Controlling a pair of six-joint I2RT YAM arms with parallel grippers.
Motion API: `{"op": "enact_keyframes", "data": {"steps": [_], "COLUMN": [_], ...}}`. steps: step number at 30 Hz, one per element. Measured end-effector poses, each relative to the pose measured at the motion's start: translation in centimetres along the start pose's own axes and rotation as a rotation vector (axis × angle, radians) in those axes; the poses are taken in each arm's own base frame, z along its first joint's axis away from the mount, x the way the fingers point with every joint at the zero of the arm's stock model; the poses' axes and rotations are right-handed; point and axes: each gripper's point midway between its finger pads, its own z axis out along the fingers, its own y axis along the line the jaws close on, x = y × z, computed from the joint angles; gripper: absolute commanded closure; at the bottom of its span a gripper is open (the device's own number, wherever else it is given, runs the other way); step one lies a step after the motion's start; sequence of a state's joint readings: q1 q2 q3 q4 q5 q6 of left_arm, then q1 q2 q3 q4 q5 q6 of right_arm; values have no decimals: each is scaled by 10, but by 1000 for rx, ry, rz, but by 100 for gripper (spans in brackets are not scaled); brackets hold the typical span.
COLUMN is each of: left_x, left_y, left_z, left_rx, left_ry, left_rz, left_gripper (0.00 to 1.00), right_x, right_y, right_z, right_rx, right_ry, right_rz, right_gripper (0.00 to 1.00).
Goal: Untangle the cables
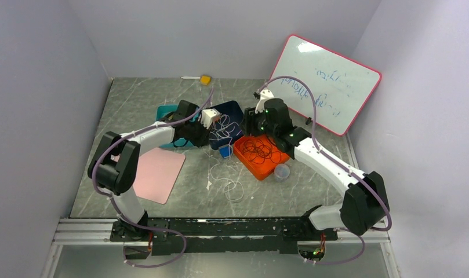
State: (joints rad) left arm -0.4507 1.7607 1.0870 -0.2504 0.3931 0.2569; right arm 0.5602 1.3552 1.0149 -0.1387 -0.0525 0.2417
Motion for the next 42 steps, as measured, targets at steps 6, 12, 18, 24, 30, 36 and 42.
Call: {"op": "enact_keyframes", "data": {"steps": [6,12,18,24,30,36,42], "left_x": [-18,-56,-67,-64,-52,-44,-42], "left_y": [-8,-27,-50,-67,-67,-68,-71], "left_z": [-26,-70,-102,-123,-144,-170,-186], "left_rx": [-38,-57,-45,-29,-87,-151,-168], "left_ry": [-96,-254,-343,-368,-368,-405,-418], "left_rz": [-2,21,2,-45,-118,-154,-145], "left_gripper": [93,93,93,93,93,93,93], "right_x": [16,29,49,82,119,125,115], "right_y": [-2,3,14,41,72,65,58], "right_z": [-3,-8,-15,-16,-21,-13,-5], "right_rx": [-1,-36,-95,-170,-238,-186,-139], "right_ry": [23,38,63,120,167,144,100], "right_rz": [8,36,78,66,1,-8,-9], "right_gripper": [48,48,45,42,41,40,40]}}
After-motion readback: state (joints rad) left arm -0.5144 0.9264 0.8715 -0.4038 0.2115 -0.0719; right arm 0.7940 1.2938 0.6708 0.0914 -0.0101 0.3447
